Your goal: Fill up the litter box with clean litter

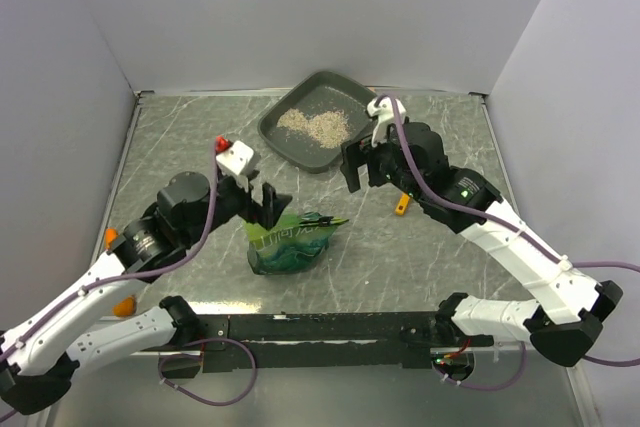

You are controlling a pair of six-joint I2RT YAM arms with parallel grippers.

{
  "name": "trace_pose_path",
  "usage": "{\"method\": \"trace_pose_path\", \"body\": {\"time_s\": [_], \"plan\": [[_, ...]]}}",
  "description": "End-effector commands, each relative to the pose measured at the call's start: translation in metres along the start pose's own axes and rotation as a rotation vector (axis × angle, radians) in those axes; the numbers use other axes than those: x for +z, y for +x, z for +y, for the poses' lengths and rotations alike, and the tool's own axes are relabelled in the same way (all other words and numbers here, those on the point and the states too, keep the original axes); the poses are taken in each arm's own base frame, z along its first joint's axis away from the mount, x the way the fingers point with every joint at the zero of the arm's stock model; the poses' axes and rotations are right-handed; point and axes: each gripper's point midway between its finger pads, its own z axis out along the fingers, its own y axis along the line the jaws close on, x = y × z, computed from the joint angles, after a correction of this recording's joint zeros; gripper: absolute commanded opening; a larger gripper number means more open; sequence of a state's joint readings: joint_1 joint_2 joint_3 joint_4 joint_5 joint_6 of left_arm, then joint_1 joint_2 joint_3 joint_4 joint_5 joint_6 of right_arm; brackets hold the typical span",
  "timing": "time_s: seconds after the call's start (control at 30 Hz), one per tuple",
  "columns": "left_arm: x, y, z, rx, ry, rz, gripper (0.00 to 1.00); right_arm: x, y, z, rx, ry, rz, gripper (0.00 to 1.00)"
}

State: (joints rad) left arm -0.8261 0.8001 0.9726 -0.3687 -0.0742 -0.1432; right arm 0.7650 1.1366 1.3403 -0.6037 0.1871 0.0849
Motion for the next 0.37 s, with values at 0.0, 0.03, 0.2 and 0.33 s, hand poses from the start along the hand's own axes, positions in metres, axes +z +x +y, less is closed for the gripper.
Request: {"method": "trace_pose_path", "body": {"time_s": [0.0,0.03,0.2,0.33], "plan": [[0.006,-0.036,0.027,-0.089,-0.195,-0.056,0.97,-0.022,-0.022,-0.034,0.187,0.2,-0.12,1.0],[0.007,-0.039,0.031,-0.101,-0.223,-0.059,0.97,-0.025,-0.023,-0.036,0.208,0.207,-0.137,1.0],[0.017,-0.05,0.039,-0.15,-0.294,-0.073,0.97,-0.036,-0.018,-0.035,0.14,0.161,-0.156,1.0],[0.022,-0.055,0.039,-0.168,-0.298,-0.082,0.97,-0.042,-0.016,-0.057,0.173,0.294,-0.151,1.0]]}}
